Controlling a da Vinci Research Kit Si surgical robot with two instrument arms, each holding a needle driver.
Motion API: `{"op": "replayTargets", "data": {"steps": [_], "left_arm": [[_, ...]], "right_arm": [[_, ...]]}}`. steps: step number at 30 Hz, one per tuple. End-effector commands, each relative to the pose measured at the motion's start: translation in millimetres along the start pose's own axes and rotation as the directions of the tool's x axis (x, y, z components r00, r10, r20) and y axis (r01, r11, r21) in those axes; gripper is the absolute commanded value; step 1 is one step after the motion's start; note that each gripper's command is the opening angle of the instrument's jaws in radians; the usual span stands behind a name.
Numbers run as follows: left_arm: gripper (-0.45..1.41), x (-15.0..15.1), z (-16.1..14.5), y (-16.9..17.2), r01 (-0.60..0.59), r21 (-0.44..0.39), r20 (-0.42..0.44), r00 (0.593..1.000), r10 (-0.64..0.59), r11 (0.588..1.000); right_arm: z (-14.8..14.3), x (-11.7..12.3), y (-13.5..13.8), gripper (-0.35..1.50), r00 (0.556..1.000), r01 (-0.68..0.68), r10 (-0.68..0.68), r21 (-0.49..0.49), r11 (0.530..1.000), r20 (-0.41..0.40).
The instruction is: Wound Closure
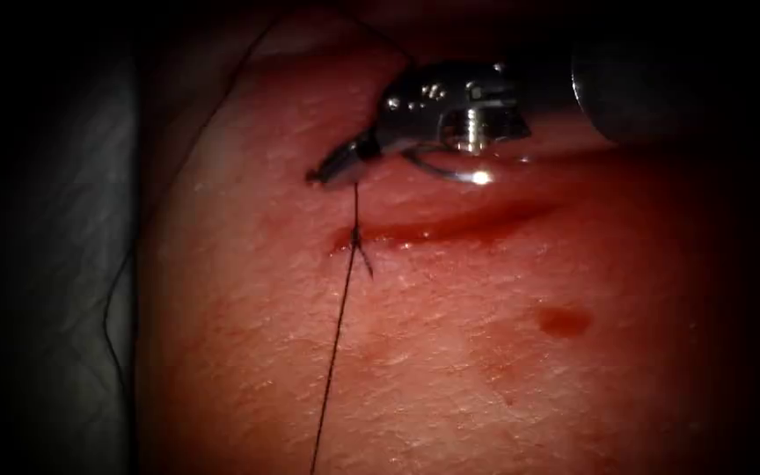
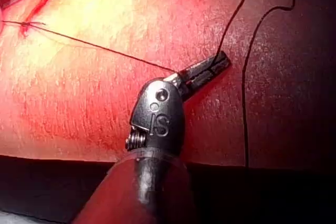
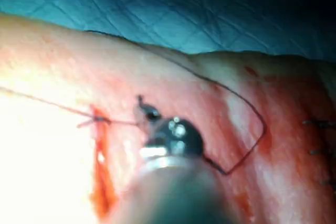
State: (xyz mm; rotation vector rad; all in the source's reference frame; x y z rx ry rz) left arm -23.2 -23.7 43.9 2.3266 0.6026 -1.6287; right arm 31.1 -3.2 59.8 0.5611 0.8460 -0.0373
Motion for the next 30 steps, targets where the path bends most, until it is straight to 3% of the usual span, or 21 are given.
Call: {"op": "replayTargets", "data": {"steps": [1, 7, 8, 9, 10, 12, 20, 30], "left_arm": [[-0.45, -0.7, 0.6, 0.2, 0.003, 0.005, -0.005, 1.000, -0.003, 1.000], [-0.45, 1.0, -0.6, -1.2, -0.011, 0.084, 0.007, 1.000, 0.011, 0.996], [-0.45, 1.3, -1.0, -1.6, -0.018, 0.104, 0.013, 1.000, 0.016, 0.994], [-0.45, 1.7, -1.4, -1.9, -0.024, 0.122, 0.019, 1.000, 0.022, 0.992], [-0.45, 2.1, -2.1, -2.3, -0.034, 0.146, 0.029, 0.999, 0.030, 0.989], [-0.45, 2.8, -3.1, -3.1, -0.061, 0.186, 0.051, 0.997, 0.052, 0.981], [-0.45, 4.0, -8.0, -6.0, -0.144, 0.303, 0.216, 0.973, 0.079, 0.942], [-0.45, 6.9, -11.9, -9.8, -0.260, 0.339, 0.346, 0.928, 0.137, 0.904]], "right_arm": [[1.1, 0.0, -0.4, -0.35, 1.000, 0.002, -0.002, 0.012, 1.000, -0.002], [1.0, 0.4, -1.3, -0.35, 1.000, 0.002, -0.002, 0.042, 0.999, -0.014], [0.8, 0.5, -1.4, -0.03, 1.000, 0.000, 0.000, 0.024, 1.000, -0.017], [0.5, 0.6, -1.5, 0.49, 1.000, -0.006, 0.005, -0.020, 1.000, -0.024], [0.2, 0.6, -1.6, 0.78, 1.000, -0.012, 0.010, -0.056, 0.998, -0.028], [-0.7, 0.7, -1.8, 1.11, 0.998, -0.041, 0.035, -0.109, 0.993, -0.057], [-4.8, -0.7, -3.7, 1.11, 0.988, -0.093, 0.062, -0.217, 0.972, -0.143], [-7.8, -2.1, -6.6, 1.03, 0.965, -0.147, 0.055, -0.354, 0.924, -0.255]]}}
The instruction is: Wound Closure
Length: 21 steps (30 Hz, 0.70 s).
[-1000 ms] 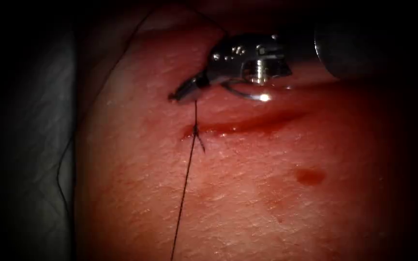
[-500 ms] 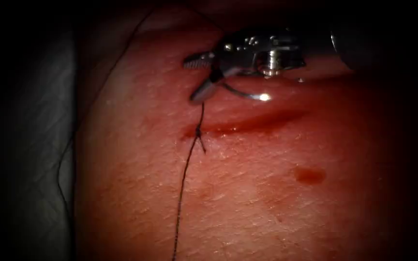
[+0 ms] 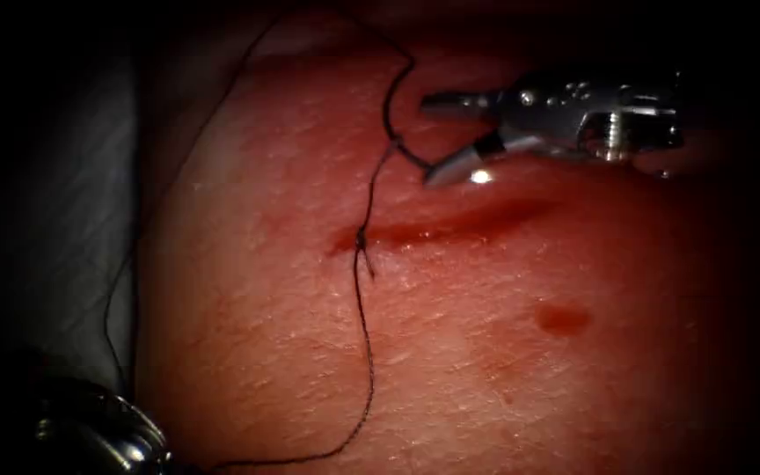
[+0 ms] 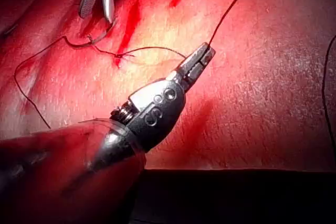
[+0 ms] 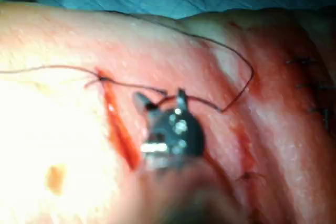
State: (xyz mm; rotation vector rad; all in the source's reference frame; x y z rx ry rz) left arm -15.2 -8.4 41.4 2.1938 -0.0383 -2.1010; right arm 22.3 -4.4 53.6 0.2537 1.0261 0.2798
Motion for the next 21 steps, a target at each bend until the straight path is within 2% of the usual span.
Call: {"op": "replayTargets", "data": {"steps": [1, 6, 17, 21], "left_arm": [[-0.45, -0.5, 0.5, -0.2, -0.005, 0.005, 0.006, 1.000, 0.005, 1.000], [-0.45, 0.2, 0.3, -3.6, -0.040, 0.021, 0.010, 0.999, 0.040, 0.999], [-0.45, -0.2, 2.3, -7.4, -0.115, 0.070, -0.067, 0.991, 0.120, 0.991], [-0.45, -0.6, 2.5, -9.3, -0.125, 0.142, -0.101, 0.985, 0.140, 0.982]], "right_arm": [[0.4, -0.6, -1.0, 1.03, 1.000, -0.016, 0.015, -0.022, 1.000, -0.027], [0.8, -0.4, -2.2, 1.08, 0.995, -0.028, 0.020, -0.077, 0.997, -0.094], [2.9, 0.7, -5.2, 0.88, 0.979, -0.043, 0.020, -0.108, 0.993, -0.205], [3.8, 0.8, -6.4, 0.86, 0.976, -0.037, 0.014, -0.107, 0.994, -0.215]]}}
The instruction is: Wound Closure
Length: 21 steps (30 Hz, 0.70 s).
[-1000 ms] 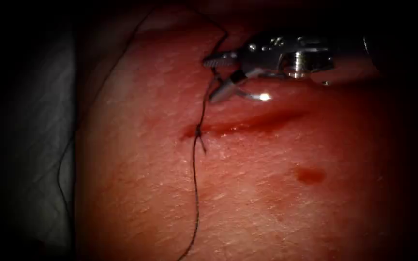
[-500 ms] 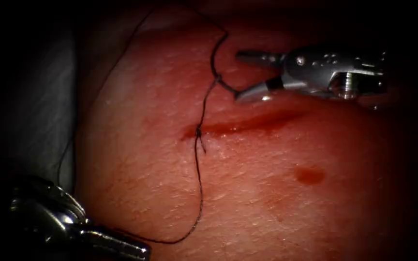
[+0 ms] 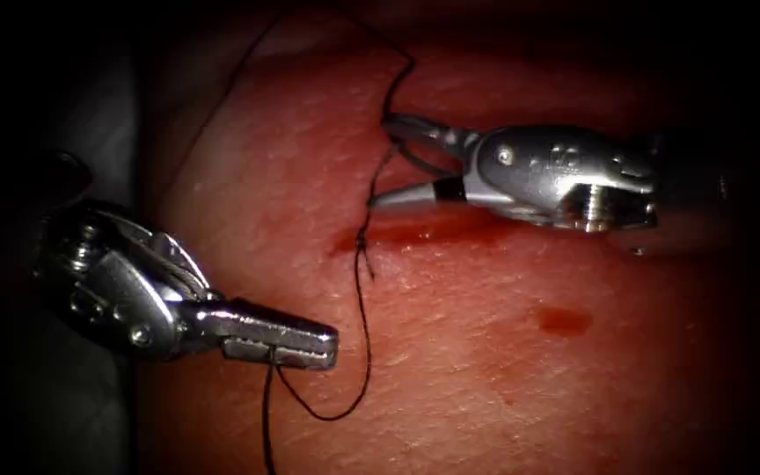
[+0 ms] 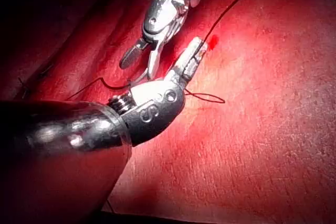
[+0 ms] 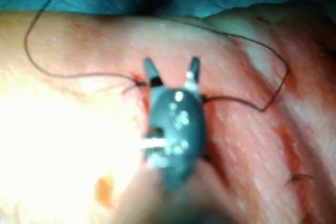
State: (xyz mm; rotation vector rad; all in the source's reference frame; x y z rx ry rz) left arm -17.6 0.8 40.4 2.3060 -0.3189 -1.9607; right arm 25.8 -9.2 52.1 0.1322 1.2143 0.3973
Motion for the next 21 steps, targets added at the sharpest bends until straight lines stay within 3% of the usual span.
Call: {"op": "replayTargets", "data": {"steps": [1, 8, 13, 21], "left_arm": [[-0.45, -0.8, 0.5, -0.3, -0.003, 0.010, -0.006, 1.000, 0.003, 1.000], [-0.45, -1.6, 1.1, -3.7, -0.009, 0.084, -0.030, 0.999, 0.012, 0.996], [-0.45, -2.3, 1.7, -5.3, 0.001, 0.124, -0.092, 0.996, 0.011, 0.992], [-0.45, -4.7, 2.2, -6.7, 0.006, 0.137, -0.112, 0.994, 0.009, 0.991]], "right_arm": [[1.0, -0.6, -1.5, 0.86, 1.000, 0.002, -0.002, 0.007, 1.000, -0.005], [2.1, -1.4, -3.5, 0.83, 1.000, 0.020, -0.020, 0.019, 1.000, -0.022], [3.2, -1.9, -4.8, 0.78, 0.998, 0.042, -0.041, 0.033, 0.999, -0.041], [4.9, -1.6, -6.5, 0.71, 0.997, 0.049, -0.044, 0.080, 0.996, -0.067]]}}
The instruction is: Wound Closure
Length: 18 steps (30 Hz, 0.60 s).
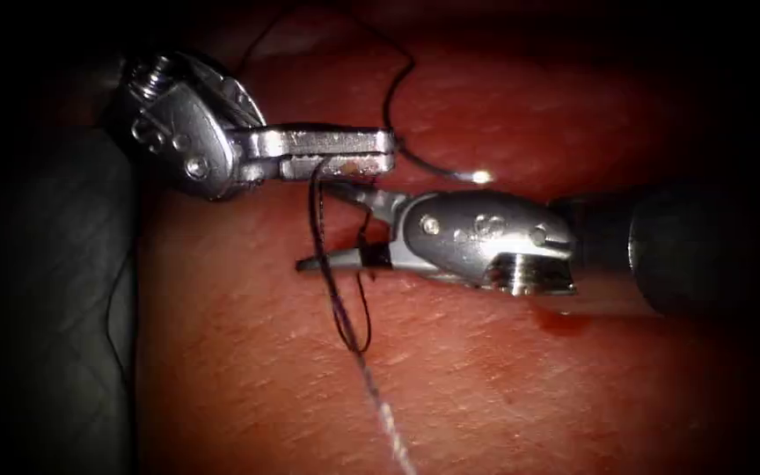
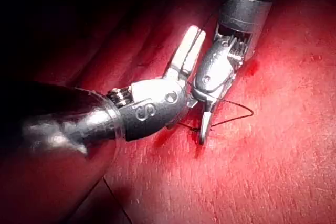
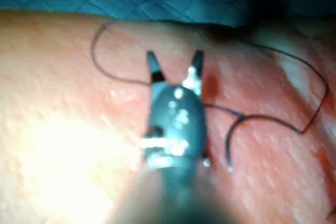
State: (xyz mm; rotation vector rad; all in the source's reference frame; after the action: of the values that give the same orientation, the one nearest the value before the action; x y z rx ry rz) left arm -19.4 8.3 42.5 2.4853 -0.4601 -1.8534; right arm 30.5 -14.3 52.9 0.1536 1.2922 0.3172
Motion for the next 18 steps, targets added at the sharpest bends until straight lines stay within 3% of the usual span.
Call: {"op": "replayTargets", "data": {"steps": [1, 7, 10, 13, 18], "left_arm": [[-0.45, -1.1, 0.2, 0.0, 0.001, 0.001, -0.001, 1.000, -0.001, 1.000], [-0.45, -3.4, -0.3, -0.9, 0.012, 0.001, -0.004, 1.000, -0.012, 1.000], [-0.45, -4.8, -0.7, -1.0, 0.015, -0.002, -0.004, 1.000, -0.015, 1.000], [-0.45, -6.3, -1.3, -1.1, 0.026, -0.006, -0.002, 1.000, -0.026, 1.000], [-0.45, -8.7, -2.2, -0.6, 0.031, -0.015, 0.008, 0.999, -0.031, 0.999]], "right_arm": [[1.0, -0.3, -1.2, 0.67, 1.000, -0.001, 0.001, 0.019, 1.000, -0.008], [1.3, 0.2, -2.3, 0.62, 0.999, 0.003, 0.001, 0.086, 0.996, -0.038], [1.2, 0.5, -2.9, 0.39, 0.998, 0.013, -0.005, 0.134, 0.991, -0.060], [1.3, 0.7, -3.3, 0.34, 0.997, 0.017, -0.004, 0.167, 0.986, -0.075], [1.3, 1.0, -3.7, -0.06, 0.995, 0.026, -0.005, 0.216, 0.976, -0.098]]}}
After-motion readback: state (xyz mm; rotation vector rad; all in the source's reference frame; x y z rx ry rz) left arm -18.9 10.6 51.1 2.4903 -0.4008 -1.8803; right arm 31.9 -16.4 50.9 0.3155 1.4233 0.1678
